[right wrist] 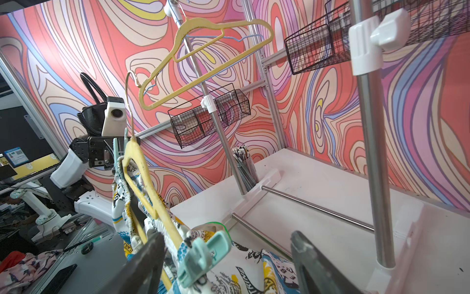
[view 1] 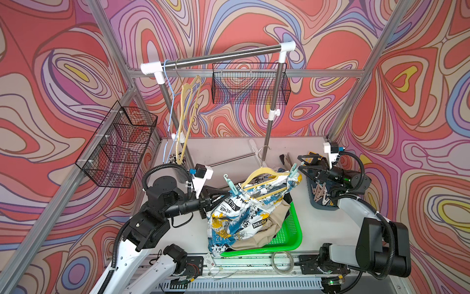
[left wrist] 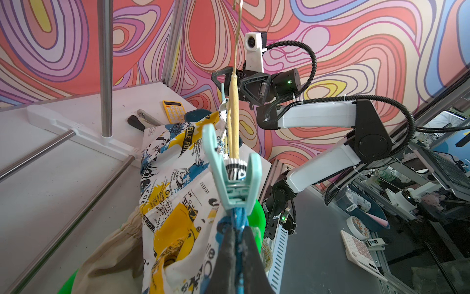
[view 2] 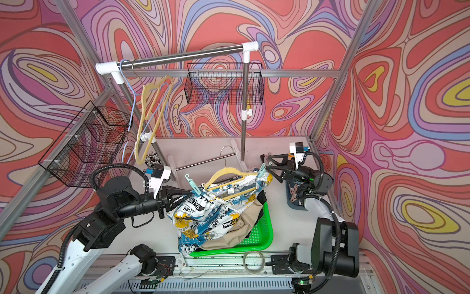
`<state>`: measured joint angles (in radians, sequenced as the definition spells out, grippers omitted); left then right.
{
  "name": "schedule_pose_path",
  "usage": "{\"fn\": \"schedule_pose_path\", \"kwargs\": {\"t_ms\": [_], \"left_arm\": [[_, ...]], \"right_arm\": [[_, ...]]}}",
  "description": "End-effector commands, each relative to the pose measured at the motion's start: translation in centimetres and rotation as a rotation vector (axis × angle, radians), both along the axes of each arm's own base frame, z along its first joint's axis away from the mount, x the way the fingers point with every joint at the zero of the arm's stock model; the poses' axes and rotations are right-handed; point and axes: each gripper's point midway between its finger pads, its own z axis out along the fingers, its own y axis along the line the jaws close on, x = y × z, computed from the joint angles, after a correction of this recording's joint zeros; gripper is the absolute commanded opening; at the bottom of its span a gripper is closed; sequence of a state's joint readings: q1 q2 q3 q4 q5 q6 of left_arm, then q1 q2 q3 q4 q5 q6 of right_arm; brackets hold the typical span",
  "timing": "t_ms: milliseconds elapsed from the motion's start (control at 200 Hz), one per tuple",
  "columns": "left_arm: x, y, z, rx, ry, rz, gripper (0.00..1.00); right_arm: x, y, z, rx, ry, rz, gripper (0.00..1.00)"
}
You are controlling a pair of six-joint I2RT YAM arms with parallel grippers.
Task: Remove the clothespins securing shorts to the hanger
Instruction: Remove the clothespin from the hanger.
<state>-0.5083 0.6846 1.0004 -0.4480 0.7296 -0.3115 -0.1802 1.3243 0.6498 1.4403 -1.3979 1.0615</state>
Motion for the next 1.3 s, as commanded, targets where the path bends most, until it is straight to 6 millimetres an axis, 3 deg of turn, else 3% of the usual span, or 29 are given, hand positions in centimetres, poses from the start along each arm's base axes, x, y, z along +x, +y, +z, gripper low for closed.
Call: {"fn": "schedule_pose_path", "kwargs": {"t_ms": [0, 115, 311, 746, 997, 1297], "left_arm": [[-0.6, 0.1, 2.5, -0.032, -0.085, -0.025, 0.0], [-0.8, 0.0, 2.7, -0.036, -0.088, -0.036, 0.0], [-1.0, 0.1, 2.6, -0.036, -0.081, -0.041, 0.0], [-1.0, 0.1, 2.3, -0.031, -0.08, -0.039, 0.0], [-1.4, 0.5, 2.3, -0.019, -0.086, -0.037, 0.0], [-1.0, 1.3, 2.8, -0.011, -0.121, 0.019, 0.0]], "right_arm": [[-0.9, 0.9, -0.4, -0.028, -0.004, 0.058, 0.8], [-0.7, 1.6, -0.9, -0.027, 0.006, 0.085, 0.8], [-1.0, 2.6, 0.3, -0.034, -0.044, 0.117, 0.77], [-1.2, 2.6, -0.2, -0.033, -0.059, 0.107, 0.64], [-0.8, 1.6, 0.2, -0.037, -0.083, 0.067, 0.64], [-1.8, 1.7, 1.1, -0.058, -0.102, 0.088, 0.64]]}}
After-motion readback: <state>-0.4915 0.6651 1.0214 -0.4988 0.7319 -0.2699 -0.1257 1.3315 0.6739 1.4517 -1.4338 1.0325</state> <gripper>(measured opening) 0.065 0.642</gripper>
